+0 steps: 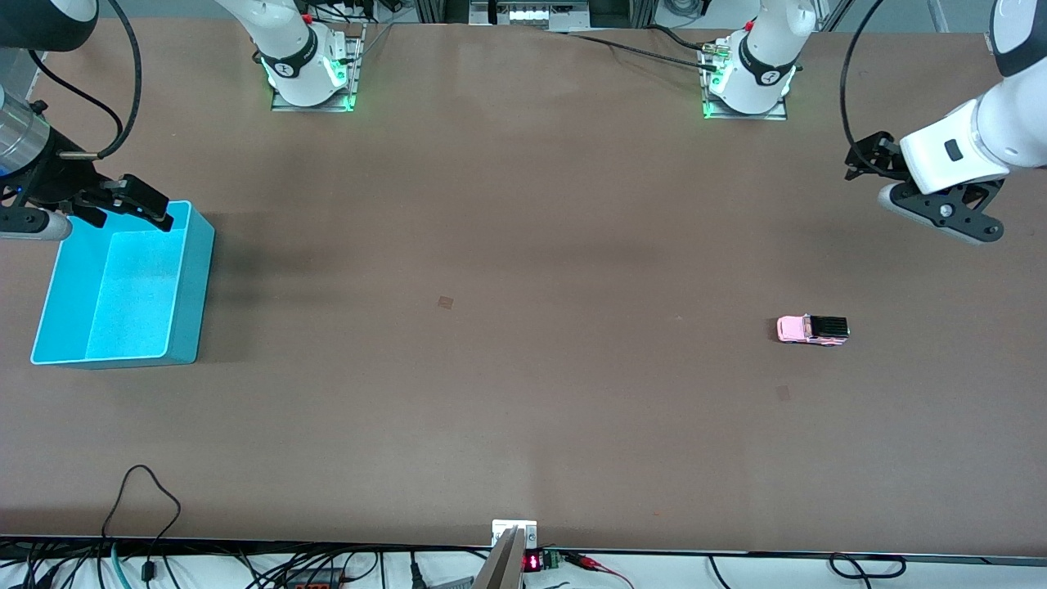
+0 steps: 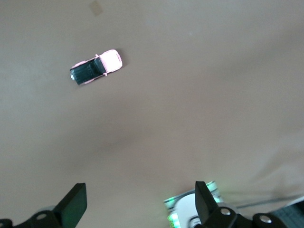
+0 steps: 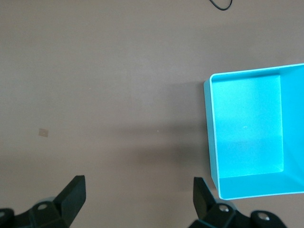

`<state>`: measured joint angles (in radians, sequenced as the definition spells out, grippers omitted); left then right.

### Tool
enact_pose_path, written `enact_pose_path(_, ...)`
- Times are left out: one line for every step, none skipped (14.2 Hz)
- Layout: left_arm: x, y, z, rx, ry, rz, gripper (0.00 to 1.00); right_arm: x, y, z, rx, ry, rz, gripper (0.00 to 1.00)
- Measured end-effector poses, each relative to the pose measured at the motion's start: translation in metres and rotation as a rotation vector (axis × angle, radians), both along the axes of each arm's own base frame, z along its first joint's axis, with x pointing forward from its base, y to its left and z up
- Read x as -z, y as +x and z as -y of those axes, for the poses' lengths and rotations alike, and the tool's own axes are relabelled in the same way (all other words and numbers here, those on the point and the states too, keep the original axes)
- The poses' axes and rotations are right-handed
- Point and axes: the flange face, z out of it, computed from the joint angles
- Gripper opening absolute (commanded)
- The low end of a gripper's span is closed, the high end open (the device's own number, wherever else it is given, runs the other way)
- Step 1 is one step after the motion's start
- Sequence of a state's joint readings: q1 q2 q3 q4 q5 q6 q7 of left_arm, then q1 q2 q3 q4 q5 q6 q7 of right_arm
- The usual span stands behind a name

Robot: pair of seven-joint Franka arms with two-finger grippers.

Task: Wind and store pink jeep toy
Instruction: 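Move the left gripper toward the pink toy jeep, then lower the left gripper onto the pink jeep and close it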

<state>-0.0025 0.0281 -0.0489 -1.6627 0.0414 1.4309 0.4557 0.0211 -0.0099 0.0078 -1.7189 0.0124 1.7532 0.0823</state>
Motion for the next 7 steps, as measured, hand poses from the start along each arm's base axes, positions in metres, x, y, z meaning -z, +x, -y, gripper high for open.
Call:
enact_pose_path(0.005,0.004,-0.006,0.078,-0.009,-0.001,1.0,0.0,0.0,-0.003,-0.006,0.0,0.0,1.0)
enact_pose_path(0.011,0.01,-0.01,0.159,-0.019,0.006,1.0,0.0,0.0,-0.005,-0.009,0.0,0.0,1.0)
enact_pose_path(0.022,0.017,-0.013,0.244,-0.03,0.017,1.0,0.0,0.0,-0.004,-0.008,0.0,0.001,1.0)
enact_pose_path(0.036,0.025,-0.017,0.328,-0.046,0.03,1.0,-0.001,0.0,-0.002,-0.006,0.0,0.002,1.0)
enact_pose_path(0.054,0.033,-0.023,0.412,-0.064,0.044,1.0,-0.001,0.0,0.0,-0.004,0.0,0.004,1.0)
enact_pose_path(0.074,0.039,-0.032,0.482,-0.079,0.06,1.0,-0.001,0.001,0.001,-0.002,-0.001,0.009,1.0)
enact_pose_path(0.095,0.044,-0.042,0.547,-0.09,0.08,1.0,-0.003,0.002,0.003,0.0,-0.001,0.02,1.0)
